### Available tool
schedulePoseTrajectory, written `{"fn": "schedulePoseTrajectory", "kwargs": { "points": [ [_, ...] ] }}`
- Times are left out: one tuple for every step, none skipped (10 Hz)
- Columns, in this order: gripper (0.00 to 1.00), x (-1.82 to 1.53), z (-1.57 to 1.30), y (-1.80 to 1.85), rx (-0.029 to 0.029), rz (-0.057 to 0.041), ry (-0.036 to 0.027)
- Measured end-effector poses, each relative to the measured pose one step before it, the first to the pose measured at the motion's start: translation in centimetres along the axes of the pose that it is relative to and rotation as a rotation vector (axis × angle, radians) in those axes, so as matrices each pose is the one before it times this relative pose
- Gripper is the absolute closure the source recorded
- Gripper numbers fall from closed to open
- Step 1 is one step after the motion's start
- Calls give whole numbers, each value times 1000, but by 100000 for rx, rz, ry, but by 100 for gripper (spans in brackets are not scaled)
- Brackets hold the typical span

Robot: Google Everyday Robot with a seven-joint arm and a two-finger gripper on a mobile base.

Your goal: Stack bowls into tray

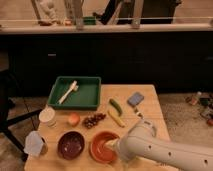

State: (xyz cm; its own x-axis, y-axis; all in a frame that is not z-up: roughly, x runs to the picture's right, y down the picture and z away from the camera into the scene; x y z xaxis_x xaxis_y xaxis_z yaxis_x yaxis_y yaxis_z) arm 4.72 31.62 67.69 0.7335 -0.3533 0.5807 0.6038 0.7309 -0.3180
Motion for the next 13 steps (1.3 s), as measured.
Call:
{"fn": "schedulePoseTrajectory", "kwargs": {
  "points": [
    [20, 14, 18, 7, 378, 145, -51],
    [20, 13, 217, 101, 526, 544, -117],
    [20, -5, 445, 90, 141, 582, -109],
    [20, -111, 271, -136, 22, -2, 5],
    [20, -124, 288, -144, -188, -139, 45],
    [20, -18, 198, -56, -91, 151, 231],
    [20, -10, 166, -121, 46, 117, 356],
    [20, 25, 243, -67, -161, 154, 297],
    [20, 6, 294, 33, -422, 135, -40],
    [20, -16, 319, 75, -652, 7, -198],
    [20, -31, 566, 77, -1224, -151, -493],
    [20, -47, 386, 29, -889, -210, -485],
    [20, -8, 409, 78, -1078, -28, -593]
  ]
}}
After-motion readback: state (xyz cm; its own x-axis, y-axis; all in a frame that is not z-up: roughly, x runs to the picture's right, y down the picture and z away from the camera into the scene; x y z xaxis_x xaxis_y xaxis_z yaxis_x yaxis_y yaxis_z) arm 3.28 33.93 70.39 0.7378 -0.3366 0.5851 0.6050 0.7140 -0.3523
